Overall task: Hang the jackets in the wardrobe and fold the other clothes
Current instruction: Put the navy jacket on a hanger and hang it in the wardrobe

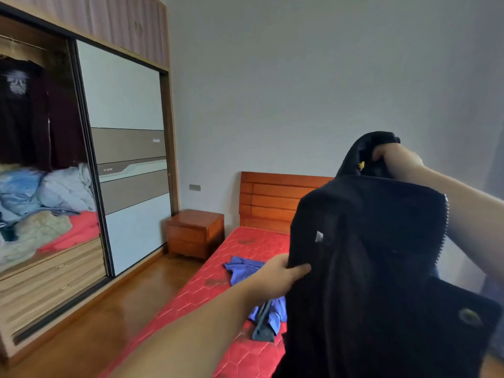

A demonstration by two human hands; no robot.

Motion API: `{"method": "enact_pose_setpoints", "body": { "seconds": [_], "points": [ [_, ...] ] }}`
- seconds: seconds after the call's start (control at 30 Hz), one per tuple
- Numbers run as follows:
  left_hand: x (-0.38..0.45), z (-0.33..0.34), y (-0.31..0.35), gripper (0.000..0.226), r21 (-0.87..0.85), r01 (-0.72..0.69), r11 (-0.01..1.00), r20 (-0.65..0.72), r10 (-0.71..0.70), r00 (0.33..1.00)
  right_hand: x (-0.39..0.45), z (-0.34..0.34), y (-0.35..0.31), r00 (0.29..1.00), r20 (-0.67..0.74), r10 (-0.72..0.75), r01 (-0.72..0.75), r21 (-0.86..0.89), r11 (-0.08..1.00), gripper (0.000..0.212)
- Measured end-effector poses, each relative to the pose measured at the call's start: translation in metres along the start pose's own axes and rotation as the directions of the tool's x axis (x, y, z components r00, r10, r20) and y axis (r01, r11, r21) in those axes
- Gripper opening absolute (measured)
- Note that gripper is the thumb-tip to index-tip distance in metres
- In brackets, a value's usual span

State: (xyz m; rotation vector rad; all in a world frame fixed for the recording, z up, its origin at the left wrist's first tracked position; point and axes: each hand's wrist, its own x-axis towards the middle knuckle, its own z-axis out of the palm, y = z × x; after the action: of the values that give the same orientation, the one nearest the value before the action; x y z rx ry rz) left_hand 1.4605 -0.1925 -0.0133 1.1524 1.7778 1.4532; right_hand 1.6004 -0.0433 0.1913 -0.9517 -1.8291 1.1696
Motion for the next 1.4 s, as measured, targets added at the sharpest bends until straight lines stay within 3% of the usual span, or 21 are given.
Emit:
{"method": "enact_pose_setpoints", "body": {
  "seconds": [0.03,0.1,0.17,0.23,0.33,0.4,0.43,0.5,0.63,0.73,0.83,0.9,1.07,1.17,1.27,1.33,1.4],
  "points": [
    [-0.004,-0.004,0.008,0.016,-0.026,-0.015,1.000,-0.026,0.014,1.000,0.004,-0.007,0.007,1.000,-0.015,0.014,-0.014,-0.018,1.000,0.007],
    [-0.006,-0.016,0.032,0.017,0.019,-0.067,0.998,-0.139,0.069,0.988,0.012,-0.021,0.025,1.000,0.027,-0.011,0.016,-0.215,0.976,0.016],
    [-0.001,-0.027,0.059,0.016,0.120,-0.118,0.986,-0.287,0.148,0.946,0.017,-0.025,0.042,0.987,0.157,-0.032,0.106,-0.493,0.864,0.030],
    [0.009,-0.032,0.085,0.016,0.233,-0.160,0.959,-0.354,0.237,0.905,0.013,-0.018,0.049,0.959,0.272,-0.077,0.229,-0.590,0.775,0.044],
    [0.019,-0.017,0.110,0.013,0.522,-0.138,0.842,-0.206,0.282,0.937,-0.018,0.013,0.047,0.882,0.444,-0.157,0.356,-0.410,0.840,0.025],
    [0.022,-0.004,0.109,0.010,0.672,-0.125,0.730,-0.101,0.258,0.961,-0.041,0.038,0.061,0.823,0.505,-0.259,0.485,-0.387,0.785,0.025],
    [0.021,0.000,0.106,0.010,0.725,-0.114,0.680,-0.065,0.231,0.971,-0.051,0.049,0.074,0.813,0.492,-0.311,0.529,-0.401,0.748,0.027],
    [0.017,-0.002,0.096,0.014,0.782,-0.065,0.620,-0.053,0.171,0.984,-0.066,0.062,0.108,0.831,0.422,-0.363,0.520,-0.355,0.777,0.030],
    [0.004,-0.023,0.093,0.020,0.786,0.044,0.617,-0.193,0.177,0.965,-0.081,0.086,0.169,0.848,0.410,-0.337,0.508,-0.443,0.739,0.060],
    [-0.007,-0.047,0.105,0.016,0.795,0.151,0.588,-0.303,0.167,0.938,-0.087,0.114,0.177,0.876,0.412,-0.251,0.424,-0.410,0.808,0.058],
    [-0.033,-0.082,0.116,0.023,0.782,0.300,0.546,-0.441,0.145,0.886,-0.105,0.155,0.156,0.829,0.396,-0.395,0.546,-0.417,0.727,0.070],
    [-0.056,-0.108,0.120,0.020,0.758,0.376,0.532,-0.516,0.137,0.846,-0.124,0.184,0.131,0.784,0.357,-0.507,0.611,-0.305,0.730,0.069],
    [-0.125,-0.166,0.134,0.018,0.723,0.458,0.517,-0.612,0.171,0.772,-0.150,0.243,0.066,0.689,0.563,-0.456,0.638,-0.173,0.750,0.047],
    [-0.172,-0.209,0.133,0.015,0.759,0.474,0.445,-0.595,0.179,0.784,-0.148,0.264,0.040,0.598,0.638,-0.486,0.737,-0.199,0.646,0.038],
    [-0.218,-0.241,0.124,0.025,0.807,0.481,0.342,-0.557,0.171,0.813,-0.138,0.277,0.003,0.538,0.636,-0.553,0.836,-0.316,0.449,0.025],
    [-0.242,-0.259,0.116,0.021,0.814,0.486,0.318,-0.557,0.191,0.808,-0.137,0.290,-0.030,0.480,0.612,-0.629,0.874,-0.397,0.281,0.026],
    [-0.262,-0.284,0.107,0.022,0.803,0.495,0.332,-0.576,0.219,0.788,-0.144,0.306,-0.072,0.422,0.597,-0.683,0.891,-0.413,0.190,0.021]
  ]
}}
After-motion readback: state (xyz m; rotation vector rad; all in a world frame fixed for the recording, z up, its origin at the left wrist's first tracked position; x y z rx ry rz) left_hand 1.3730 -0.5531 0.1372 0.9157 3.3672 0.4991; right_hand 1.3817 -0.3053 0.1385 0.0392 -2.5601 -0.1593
